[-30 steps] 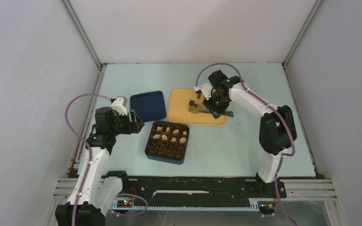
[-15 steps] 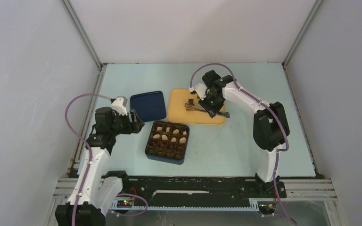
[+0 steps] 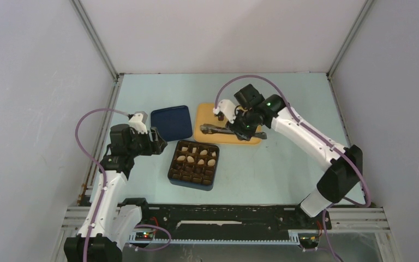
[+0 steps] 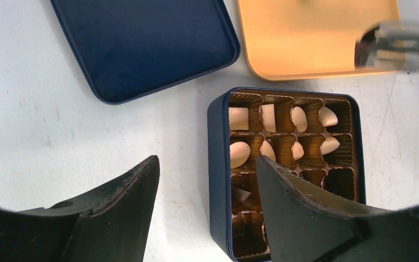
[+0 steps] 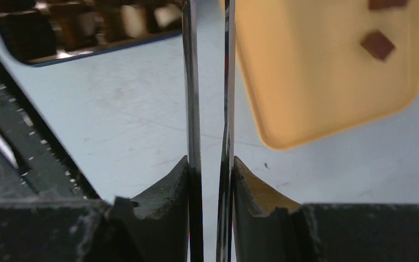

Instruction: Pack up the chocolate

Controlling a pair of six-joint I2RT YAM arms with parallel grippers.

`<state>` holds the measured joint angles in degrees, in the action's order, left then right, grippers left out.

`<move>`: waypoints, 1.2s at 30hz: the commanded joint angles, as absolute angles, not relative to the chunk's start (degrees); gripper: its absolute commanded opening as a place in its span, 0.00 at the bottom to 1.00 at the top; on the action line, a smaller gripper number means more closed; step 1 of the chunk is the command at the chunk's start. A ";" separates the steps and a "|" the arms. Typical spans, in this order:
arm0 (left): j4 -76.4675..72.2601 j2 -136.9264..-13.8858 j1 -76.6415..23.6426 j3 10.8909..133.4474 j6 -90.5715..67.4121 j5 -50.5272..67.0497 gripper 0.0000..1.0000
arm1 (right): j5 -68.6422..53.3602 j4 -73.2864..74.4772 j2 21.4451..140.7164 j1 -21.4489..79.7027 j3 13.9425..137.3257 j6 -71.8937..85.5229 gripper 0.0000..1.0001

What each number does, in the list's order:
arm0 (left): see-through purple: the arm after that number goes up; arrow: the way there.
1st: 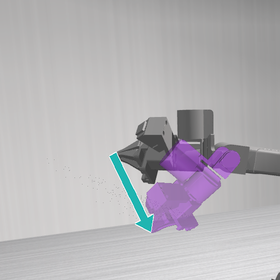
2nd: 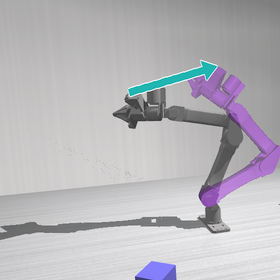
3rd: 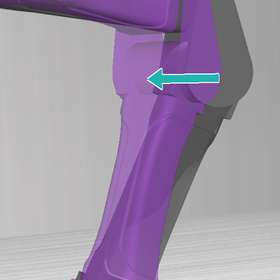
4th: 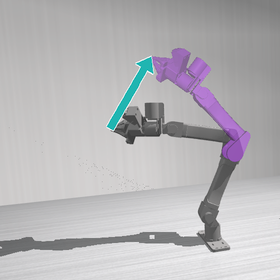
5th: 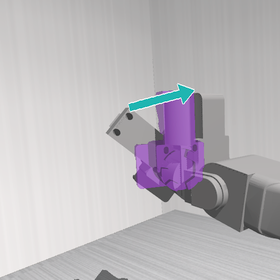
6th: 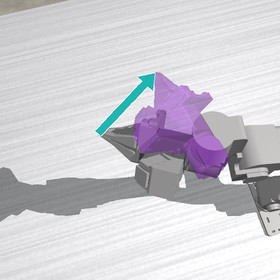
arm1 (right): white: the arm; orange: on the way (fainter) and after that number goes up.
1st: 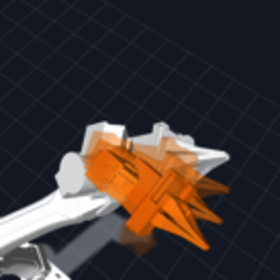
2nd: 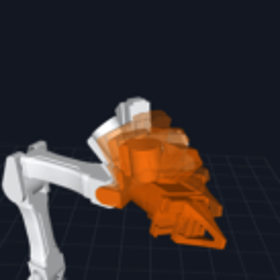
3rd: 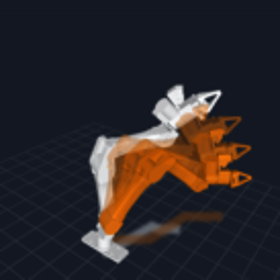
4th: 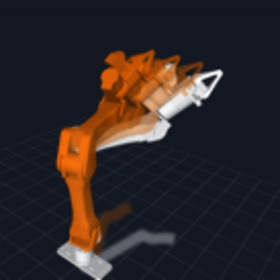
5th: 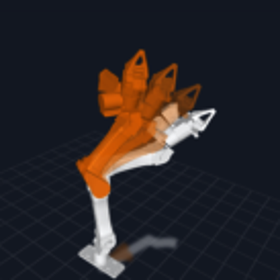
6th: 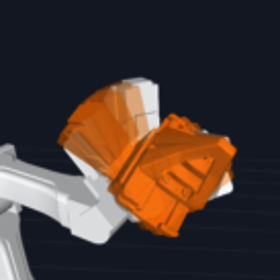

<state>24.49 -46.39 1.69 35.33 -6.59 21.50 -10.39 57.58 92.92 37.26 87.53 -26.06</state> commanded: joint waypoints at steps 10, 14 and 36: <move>22.68 -44.48 2.28 33.56 -6.42 21.87 0.70 | -15.39 62.24 96.90 54.06 88.87 -31.80 0.26; 22.80 -44.33 2.33 33.56 -6.42 22.12 0.70 | -15.85 62.88 98.93 55.37 91.06 -31.77 0.26; 22.87 -43.77 2.42 33.49 -6.33 22.40 0.71 | -16.48 64.34 108.42 57.67 101.67 -30.81 0.31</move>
<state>24.49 -44.84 1.80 34.17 -6.57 21.43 -16.49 63.88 107.79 57.30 98.63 -30.65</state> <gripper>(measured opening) 0.703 0.303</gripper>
